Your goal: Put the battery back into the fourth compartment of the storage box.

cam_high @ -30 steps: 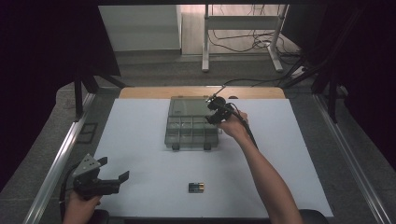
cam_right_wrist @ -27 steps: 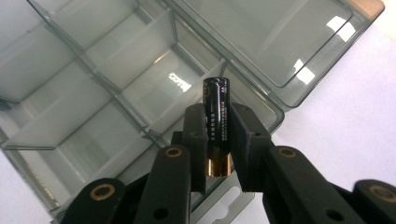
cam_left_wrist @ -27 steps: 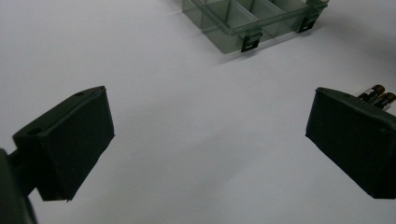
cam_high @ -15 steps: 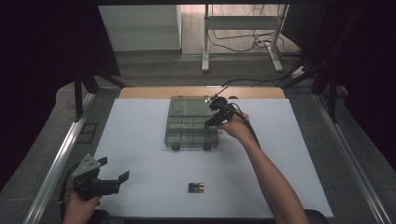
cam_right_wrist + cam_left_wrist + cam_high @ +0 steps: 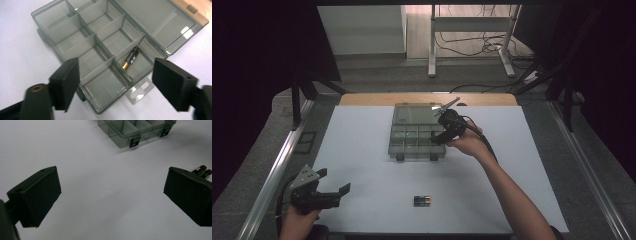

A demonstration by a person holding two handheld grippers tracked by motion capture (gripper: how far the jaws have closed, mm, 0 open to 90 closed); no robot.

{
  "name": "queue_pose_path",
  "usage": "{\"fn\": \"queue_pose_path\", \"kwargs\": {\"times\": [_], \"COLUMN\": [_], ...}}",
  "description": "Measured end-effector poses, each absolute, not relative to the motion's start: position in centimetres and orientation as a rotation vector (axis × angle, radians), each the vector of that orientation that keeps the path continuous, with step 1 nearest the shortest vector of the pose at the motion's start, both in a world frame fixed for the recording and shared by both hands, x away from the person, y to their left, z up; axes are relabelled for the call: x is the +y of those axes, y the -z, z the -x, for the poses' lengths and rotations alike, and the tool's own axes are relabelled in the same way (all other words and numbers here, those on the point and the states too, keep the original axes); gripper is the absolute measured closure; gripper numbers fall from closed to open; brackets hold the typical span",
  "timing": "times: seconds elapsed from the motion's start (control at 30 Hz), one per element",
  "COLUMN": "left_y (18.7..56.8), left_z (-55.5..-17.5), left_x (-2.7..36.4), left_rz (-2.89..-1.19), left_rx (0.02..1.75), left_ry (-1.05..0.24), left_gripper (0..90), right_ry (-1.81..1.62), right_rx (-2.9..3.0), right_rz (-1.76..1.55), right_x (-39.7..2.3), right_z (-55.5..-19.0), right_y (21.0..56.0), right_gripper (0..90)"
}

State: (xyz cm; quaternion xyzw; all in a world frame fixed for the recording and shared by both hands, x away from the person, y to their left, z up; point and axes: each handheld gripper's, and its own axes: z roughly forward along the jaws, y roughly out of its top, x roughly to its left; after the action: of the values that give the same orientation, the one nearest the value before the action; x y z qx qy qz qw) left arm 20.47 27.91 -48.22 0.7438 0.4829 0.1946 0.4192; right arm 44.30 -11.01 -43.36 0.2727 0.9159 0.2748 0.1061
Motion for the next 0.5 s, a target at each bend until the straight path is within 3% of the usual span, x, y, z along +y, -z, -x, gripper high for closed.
{"fn": "queue_pose_path", "kwargs": {"times": [0.17, 0.5], "left_y": [48.2, 48.2], "left_z": [-20.5, -20.5], "left_x": [27.9, 27.9], "left_rz": [-1.865, -1.866], "left_rx": [1.211, 1.214], "left_ry": [-0.489, -0.489], "left_gripper": [1.6, 1.6], "right_ry": [-0.831, -0.86], "right_rx": [2.694, 2.69], "right_rz": [-0.764, -0.718], "right_x": [-11.5, -11.9], "right_z": [-42.7, -39.9], "right_y": [43.2, 43.4], "right_gripper": [9.0, 0.1]}}
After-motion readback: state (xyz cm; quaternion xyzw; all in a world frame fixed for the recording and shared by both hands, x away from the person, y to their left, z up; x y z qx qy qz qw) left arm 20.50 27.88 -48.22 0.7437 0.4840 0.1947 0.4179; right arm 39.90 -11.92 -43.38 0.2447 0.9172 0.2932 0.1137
